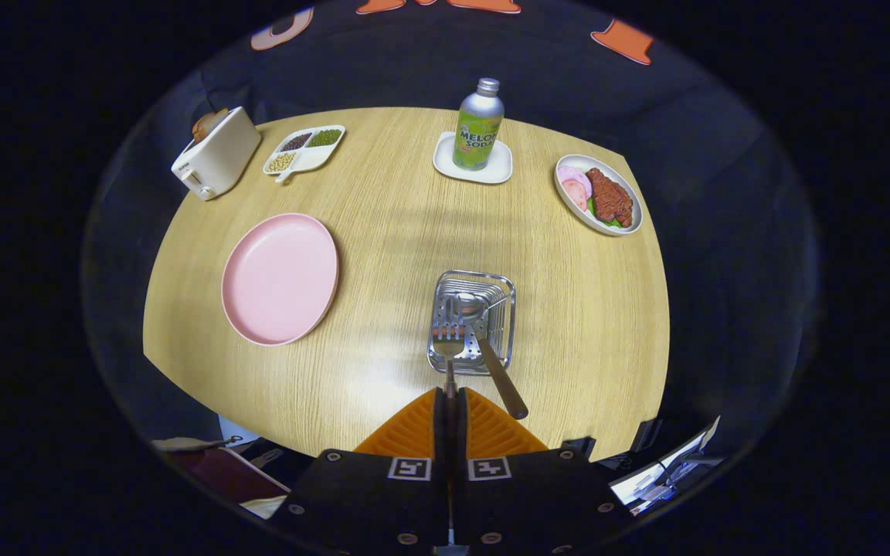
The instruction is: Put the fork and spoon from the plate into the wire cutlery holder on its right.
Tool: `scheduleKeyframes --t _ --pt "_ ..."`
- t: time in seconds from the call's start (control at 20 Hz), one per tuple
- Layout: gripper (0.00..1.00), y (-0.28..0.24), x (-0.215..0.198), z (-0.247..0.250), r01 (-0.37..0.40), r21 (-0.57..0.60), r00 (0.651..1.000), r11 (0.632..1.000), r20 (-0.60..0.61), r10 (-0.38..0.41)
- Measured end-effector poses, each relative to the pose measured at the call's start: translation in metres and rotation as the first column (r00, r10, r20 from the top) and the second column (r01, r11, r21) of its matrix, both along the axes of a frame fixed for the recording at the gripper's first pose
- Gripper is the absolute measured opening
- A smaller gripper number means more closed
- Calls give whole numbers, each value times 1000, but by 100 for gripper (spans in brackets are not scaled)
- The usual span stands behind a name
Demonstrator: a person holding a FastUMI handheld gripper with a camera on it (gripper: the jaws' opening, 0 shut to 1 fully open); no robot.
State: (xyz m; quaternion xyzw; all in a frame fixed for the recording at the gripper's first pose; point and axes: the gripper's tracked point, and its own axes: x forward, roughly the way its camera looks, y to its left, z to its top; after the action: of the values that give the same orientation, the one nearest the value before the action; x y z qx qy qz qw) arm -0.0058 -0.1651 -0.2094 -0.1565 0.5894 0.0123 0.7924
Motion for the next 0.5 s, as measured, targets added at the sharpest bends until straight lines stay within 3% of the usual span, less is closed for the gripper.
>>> scheduleKeyframes --t 0.5 --pt "3 -11 19 -32 9 -59 990 998 -142 -17"
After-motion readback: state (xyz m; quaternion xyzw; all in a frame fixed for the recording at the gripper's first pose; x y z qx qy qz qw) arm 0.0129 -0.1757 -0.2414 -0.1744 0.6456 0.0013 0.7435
